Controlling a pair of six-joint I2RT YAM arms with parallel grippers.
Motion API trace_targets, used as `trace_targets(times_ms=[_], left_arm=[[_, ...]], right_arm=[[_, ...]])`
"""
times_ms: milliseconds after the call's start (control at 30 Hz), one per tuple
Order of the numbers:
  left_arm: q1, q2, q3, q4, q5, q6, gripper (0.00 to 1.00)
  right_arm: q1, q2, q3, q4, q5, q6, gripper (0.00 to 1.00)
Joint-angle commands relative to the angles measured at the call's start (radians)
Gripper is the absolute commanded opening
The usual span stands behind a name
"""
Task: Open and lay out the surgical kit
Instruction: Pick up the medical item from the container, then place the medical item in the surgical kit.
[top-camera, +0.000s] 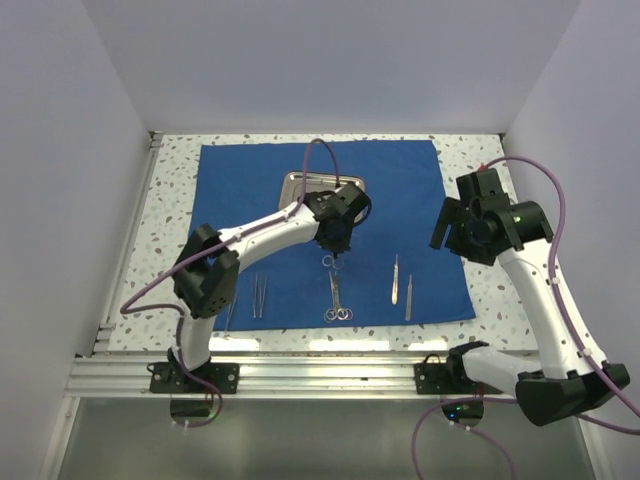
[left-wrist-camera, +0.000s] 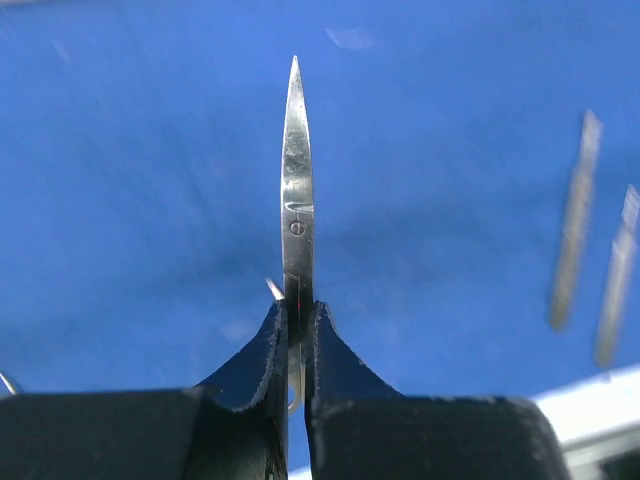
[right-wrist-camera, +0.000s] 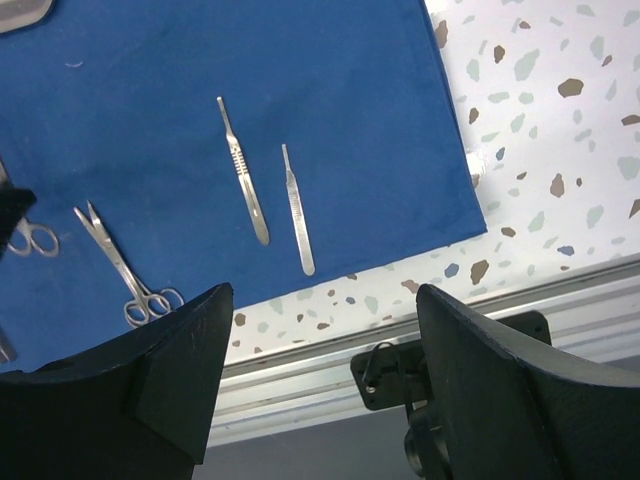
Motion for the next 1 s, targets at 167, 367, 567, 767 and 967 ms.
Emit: trace_targets(times_ms=[167, 367, 567, 767, 967], left_arm=[[-0.130, -0.168, -0.195, -0.050, 0.005, -0.270, 0.00], [-0.163, -0.182, -0.255, -0.009, 0.012, -0.305, 0.63], [-0.161, -0.216, -0.178, -0.058, -0.066, -0.290, 0.92], [-0.042, -0.340, -0.129, -0.134, -0.066, -0.250, 0.95], [0.089, -0.493, -0.146, -0.166, -0.127, -0.131, 0.94]], right_arm=[[0.013, -0.014, -0.011, 0.020, -0.036, -0.011, 0.78], [0.027, 0.012, 0.012, 0.029, -0.049, -0.017, 0.78], [0.032, 0.136, 0.125, 0.113, -0.154, -0.059, 0.74], [0.098, 0.383, 0.361, 0.213, -0.280, -0.079, 0.75], [0.139, 0.742, 0.602, 0.288, -0.328, -0.108, 0.75]])
